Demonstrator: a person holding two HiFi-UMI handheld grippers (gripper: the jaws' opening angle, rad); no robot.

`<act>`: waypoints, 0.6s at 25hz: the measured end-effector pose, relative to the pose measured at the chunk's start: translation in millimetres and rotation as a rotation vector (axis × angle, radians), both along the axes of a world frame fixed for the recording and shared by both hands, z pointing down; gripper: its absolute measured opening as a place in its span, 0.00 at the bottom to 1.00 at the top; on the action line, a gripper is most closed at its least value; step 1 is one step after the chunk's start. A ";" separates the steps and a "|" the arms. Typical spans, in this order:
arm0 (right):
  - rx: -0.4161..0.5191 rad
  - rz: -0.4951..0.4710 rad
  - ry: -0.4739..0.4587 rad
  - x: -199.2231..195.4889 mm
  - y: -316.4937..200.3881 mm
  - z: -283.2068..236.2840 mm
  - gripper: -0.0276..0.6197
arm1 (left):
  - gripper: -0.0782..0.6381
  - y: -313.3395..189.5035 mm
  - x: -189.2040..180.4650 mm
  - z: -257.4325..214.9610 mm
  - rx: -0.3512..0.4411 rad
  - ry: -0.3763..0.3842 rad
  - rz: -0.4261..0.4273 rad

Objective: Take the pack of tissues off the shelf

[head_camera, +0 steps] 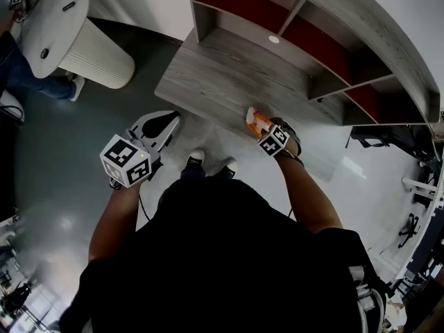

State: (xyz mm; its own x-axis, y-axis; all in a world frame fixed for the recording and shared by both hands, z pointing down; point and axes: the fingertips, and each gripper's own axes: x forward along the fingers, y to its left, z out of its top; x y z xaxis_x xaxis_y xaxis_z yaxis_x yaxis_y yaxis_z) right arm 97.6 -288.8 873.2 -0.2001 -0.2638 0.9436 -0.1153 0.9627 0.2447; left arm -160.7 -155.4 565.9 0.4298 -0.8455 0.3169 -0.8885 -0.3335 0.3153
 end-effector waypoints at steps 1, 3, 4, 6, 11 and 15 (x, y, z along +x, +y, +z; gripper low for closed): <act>0.001 -0.002 -0.003 0.0 0.7 -0.7 0.36 | 0.13 -0.1 1.4 -0.1 0.001 0.001 0.003; 0.002 0.000 -0.010 -0.1 1.8 -2.1 0.36 | 0.13 -0.1 4.6 -0.5 0.004 0.001 0.011; 0.003 0.002 -0.012 0.4 2.2 -3.1 0.36 | 0.13 -0.2 6.2 -0.8 0.006 0.001 0.016; 0.005 0.009 -0.014 1.8 2.2 -5.1 0.36 | 0.13 -0.8 8.7 -0.8 0.009 0.002 0.022; 0.017 0.029 -0.027 1.9 3.7 -13.5 0.36 | 0.13 0.4 11.6 -2.4 0.017 0.001 0.039; 0.033 0.060 -0.064 1.8 3.3 -29.0 0.37 | 0.14 0.2 14.4 -5.7 0.023 -0.002 0.066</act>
